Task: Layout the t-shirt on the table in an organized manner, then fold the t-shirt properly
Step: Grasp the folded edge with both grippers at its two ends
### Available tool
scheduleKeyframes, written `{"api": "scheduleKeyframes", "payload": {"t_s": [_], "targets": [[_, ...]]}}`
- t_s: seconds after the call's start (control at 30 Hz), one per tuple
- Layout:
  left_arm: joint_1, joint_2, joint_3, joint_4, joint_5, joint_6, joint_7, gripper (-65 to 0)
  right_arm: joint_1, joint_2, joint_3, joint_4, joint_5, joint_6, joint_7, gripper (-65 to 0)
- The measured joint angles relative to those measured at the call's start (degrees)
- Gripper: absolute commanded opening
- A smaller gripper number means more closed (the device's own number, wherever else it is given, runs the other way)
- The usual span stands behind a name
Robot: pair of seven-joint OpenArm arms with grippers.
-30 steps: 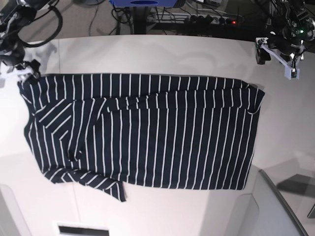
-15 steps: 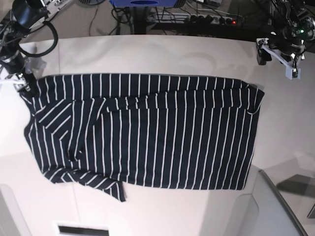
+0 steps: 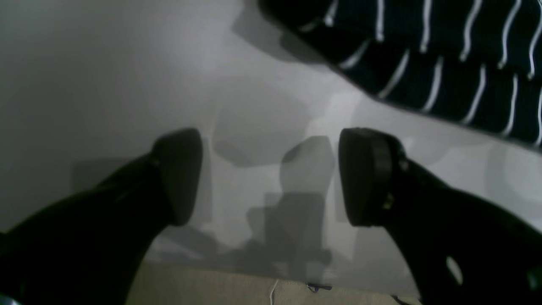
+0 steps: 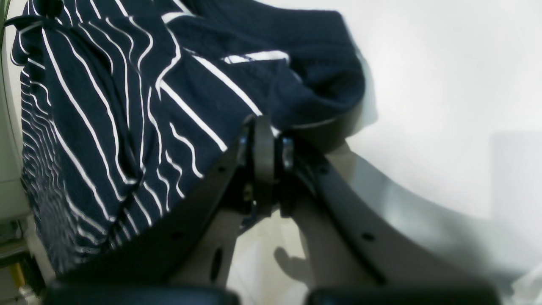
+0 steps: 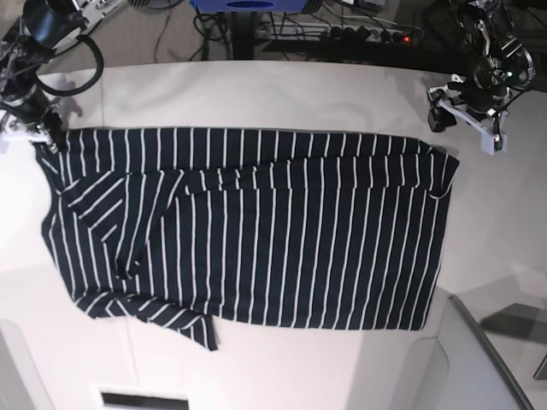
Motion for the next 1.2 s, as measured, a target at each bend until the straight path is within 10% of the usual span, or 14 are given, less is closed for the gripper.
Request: {"api": "scheduleKeyframes", "payload": {"t_s": [0.1,0.3,0.47,1.2], "targets": [[-1.8,0.0,0.0,0.2,0.0,0.0,0.0,-22.9,0.0,0.1,0.0,0.0,0.0,0.0,-0.5,-64.5],[-4.0,0.5,0.0,-0.3,0.3,0.7,-0.1,-65.0,0.1,0.1,0.0,0.0,0.0,0.0,-0.7,-64.5],[-4.0,0.8,0.0,-0.5,0.4,5.2,0.0,-65.0,0.1,0.1,0.0,0.0,0.0,0.0,-0.7,-64.5],[-15.5,4.3,5.2,-3.7,0.5,5.2,0.2,-65.0,0.2,0.1,0.0,0.0,0.0,0.2,-1.1,-64.5]]}}
